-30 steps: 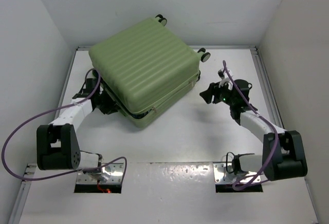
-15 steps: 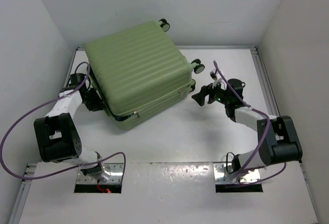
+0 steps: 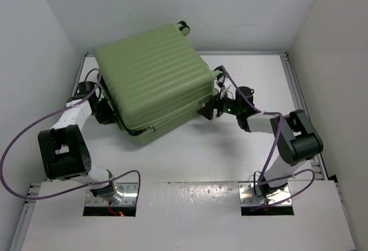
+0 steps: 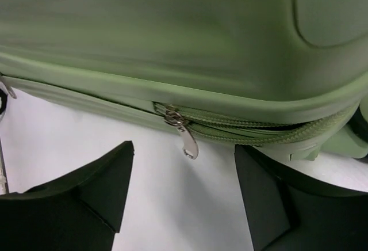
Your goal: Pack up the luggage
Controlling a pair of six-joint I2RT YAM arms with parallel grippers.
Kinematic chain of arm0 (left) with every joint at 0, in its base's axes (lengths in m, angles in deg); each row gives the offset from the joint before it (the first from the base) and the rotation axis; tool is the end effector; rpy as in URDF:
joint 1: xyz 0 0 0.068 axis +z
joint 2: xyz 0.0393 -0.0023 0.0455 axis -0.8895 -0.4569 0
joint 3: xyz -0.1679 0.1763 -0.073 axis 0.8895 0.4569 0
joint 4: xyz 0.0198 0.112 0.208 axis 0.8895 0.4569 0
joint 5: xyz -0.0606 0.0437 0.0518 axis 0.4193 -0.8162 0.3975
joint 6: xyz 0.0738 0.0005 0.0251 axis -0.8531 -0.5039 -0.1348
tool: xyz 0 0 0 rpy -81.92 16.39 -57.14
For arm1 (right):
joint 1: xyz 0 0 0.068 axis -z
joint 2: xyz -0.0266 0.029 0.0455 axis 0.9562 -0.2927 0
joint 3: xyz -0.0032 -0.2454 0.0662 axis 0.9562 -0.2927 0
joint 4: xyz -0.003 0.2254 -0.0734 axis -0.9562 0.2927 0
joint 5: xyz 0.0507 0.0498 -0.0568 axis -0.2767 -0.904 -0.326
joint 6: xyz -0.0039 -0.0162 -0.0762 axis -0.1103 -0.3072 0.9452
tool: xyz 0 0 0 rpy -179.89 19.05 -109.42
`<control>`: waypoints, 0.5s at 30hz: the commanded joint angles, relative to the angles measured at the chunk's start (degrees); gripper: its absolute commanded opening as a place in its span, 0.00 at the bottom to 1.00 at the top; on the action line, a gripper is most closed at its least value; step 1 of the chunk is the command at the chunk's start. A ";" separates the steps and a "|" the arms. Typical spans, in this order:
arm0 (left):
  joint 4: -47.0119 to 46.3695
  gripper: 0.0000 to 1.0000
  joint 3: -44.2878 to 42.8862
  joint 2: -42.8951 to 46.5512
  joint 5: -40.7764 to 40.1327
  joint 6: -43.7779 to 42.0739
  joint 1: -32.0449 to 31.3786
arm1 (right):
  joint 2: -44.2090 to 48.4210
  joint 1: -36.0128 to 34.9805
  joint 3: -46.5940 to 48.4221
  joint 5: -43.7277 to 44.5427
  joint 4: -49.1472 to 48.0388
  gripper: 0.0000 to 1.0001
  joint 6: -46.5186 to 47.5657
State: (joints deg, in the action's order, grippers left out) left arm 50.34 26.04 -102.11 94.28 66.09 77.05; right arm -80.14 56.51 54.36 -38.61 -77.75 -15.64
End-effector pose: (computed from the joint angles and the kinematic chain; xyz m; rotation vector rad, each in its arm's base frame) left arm 0.2708 0.0535 0.1739 -0.8667 2.5676 -0.3615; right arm 0.3010 0.1316 0.1562 -0.4407 1.9130 1.0245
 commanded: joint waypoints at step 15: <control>1.28 0.00 0.84 -1.91 -1.22 -2.95 1.32 | -3.22 -1.46 4.07 -0.17 -11.83 0.21 -4.58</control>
State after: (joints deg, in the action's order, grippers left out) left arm 50.42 25.91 -102.37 94.85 65.89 77.29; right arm -84.97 55.20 56.06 -39.04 -80.76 -19.66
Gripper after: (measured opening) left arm 0.173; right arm 0.223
